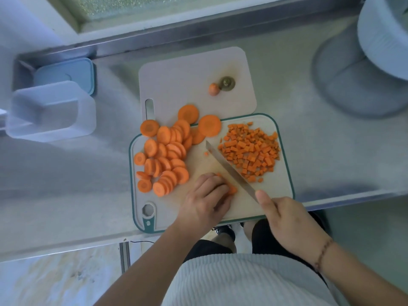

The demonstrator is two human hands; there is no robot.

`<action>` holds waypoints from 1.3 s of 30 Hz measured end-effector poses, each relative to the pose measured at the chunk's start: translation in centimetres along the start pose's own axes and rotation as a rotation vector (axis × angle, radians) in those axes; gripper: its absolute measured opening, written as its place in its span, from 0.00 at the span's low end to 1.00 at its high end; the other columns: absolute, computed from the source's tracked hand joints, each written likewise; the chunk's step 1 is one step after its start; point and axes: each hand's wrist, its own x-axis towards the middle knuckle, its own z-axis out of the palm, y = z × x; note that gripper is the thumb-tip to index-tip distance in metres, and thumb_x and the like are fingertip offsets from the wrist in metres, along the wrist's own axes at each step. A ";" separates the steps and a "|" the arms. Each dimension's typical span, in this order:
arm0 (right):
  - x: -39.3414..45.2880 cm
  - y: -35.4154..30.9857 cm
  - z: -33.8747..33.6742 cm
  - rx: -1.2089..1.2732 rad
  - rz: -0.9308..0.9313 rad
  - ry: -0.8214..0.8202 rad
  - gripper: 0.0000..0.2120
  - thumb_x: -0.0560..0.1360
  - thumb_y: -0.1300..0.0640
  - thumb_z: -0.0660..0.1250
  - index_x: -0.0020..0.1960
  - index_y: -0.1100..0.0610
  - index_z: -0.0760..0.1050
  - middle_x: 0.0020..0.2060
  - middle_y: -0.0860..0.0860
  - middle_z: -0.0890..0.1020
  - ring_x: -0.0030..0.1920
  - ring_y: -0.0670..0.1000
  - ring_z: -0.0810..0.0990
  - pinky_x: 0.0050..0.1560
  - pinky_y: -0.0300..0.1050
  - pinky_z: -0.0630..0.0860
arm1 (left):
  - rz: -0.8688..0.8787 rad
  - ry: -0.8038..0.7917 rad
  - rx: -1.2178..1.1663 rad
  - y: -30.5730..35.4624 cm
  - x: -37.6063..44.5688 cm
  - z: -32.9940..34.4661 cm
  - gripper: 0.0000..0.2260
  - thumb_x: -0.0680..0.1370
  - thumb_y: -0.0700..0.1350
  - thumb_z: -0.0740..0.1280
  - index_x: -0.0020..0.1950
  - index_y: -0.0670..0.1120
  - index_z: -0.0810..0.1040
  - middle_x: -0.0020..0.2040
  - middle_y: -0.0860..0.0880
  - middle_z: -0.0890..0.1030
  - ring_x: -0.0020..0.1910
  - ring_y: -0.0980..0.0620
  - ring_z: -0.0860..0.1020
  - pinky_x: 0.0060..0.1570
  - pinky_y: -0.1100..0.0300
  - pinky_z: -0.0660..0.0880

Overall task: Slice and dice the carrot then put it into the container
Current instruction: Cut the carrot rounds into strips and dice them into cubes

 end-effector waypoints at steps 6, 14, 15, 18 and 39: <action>-1.7 -0.2 -0.3 -0.034 -0.059 -0.062 0.30 0.74 0.33 0.46 0.27 0.55 0.62 0.19 0.49 0.66 0.23 0.46 0.67 0.29 0.38 0.67 | 0.013 -0.005 0.020 -0.2 -0.4 0.2 0.03 0.76 0.37 0.74 0.47 0.37 0.85 0.49 0.43 0.84 0.51 0.42 0.81 0.57 0.52 0.78; -2.0 0.5 1.3 -0.193 -0.030 -0.022 0.37 0.71 0.28 0.32 0.32 0.51 0.69 0.27 0.48 0.75 0.31 0.48 0.75 0.39 0.47 0.75 | -0.016 0.003 -0.020 -0.3 -0.3 0.4 0.04 0.75 0.36 0.75 0.49 0.39 0.86 0.50 0.45 0.85 0.53 0.44 0.83 0.57 0.55 0.79; -1.5 0.1 1.7 -0.206 -0.042 -0.003 0.38 0.70 0.27 0.31 0.32 0.52 0.69 0.28 0.48 0.75 0.31 0.48 0.75 0.39 0.47 0.75 | -0.017 -0.001 -0.025 -0.3 -0.3 0.4 0.04 0.75 0.36 0.75 0.49 0.39 0.86 0.50 0.45 0.85 0.52 0.44 0.83 0.57 0.55 0.79; -0.2 -0.6 2.0 -0.133 -0.048 0.021 0.35 0.72 0.29 0.37 0.30 0.53 0.68 0.26 0.48 0.76 0.30 0.48 0.76 0.36 0.46 0.74 | -0.020 -0.009 -0.022 -0.2 0.0 0.2 0.04 0.76 0.36 0.75 0.49 0.39 0.86 0.51 0.45 0.85 0.54 0.43 0.83 0.58 0.54 0.79; -1.8 0.4 0.8 0.013 -0.049 -0.029 0.30 0.72 0.31 0.45 0.26 0.53 0.63 0.21 0.44 0.73 0.26 0.46 0.71 0.32 0.41 0.68 | -0.017 -0.012 -0.008 0.1 -0.8 -0.6 0.03 0.75 0.35 0.75 0.48 0.38 0.86 0.50 0.45 0.85 0.52 0.45 0.82 0.56 0.54 0.79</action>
